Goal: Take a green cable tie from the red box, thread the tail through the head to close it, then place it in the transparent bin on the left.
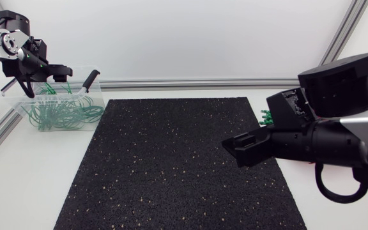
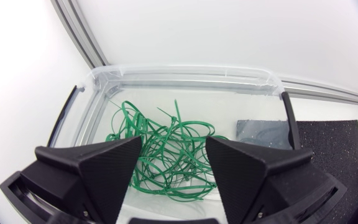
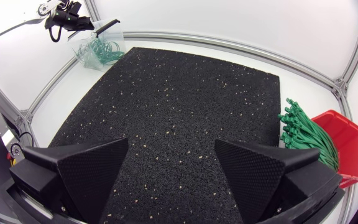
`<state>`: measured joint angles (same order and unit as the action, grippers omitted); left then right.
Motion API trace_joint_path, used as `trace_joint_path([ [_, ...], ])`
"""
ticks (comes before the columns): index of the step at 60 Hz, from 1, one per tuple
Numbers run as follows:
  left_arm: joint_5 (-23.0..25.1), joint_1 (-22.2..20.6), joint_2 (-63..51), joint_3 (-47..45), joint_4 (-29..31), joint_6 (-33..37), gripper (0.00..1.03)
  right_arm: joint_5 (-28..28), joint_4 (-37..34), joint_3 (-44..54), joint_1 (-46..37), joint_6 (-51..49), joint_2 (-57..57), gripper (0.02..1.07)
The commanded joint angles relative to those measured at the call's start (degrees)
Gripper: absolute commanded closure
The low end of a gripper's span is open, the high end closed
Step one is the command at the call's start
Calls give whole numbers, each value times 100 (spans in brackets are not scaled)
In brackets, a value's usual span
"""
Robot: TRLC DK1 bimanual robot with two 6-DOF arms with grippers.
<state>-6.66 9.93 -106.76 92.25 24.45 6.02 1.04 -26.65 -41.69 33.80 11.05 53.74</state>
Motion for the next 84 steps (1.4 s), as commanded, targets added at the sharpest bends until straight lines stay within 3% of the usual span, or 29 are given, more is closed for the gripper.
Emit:
trace_joint_path([
  [1, -117, -176, 639, -295, 25, -101, 4, -104, -86, 179, -111, -252, -206, 6],
  [14, -257, -589, 2045, -1657, -195, -259, 4, -244, 161, 531, -1016, -806, -592, 6],
  [32, -574, -976, 3724, -3767, -986, -365, 4, -165, 688, 1199, -2378, -1439, -1629, 6],
  [51, -565, -1327, 5183, -5542, -1539, -514, 4, -195, 1103, 1839, -2909, -1601, -2688, 6],
  [84, -556, -1468, 7450, -7528, -2392, -567, 4, -142, 2018, 3203, -3185, -1310, -4260, 6],
])
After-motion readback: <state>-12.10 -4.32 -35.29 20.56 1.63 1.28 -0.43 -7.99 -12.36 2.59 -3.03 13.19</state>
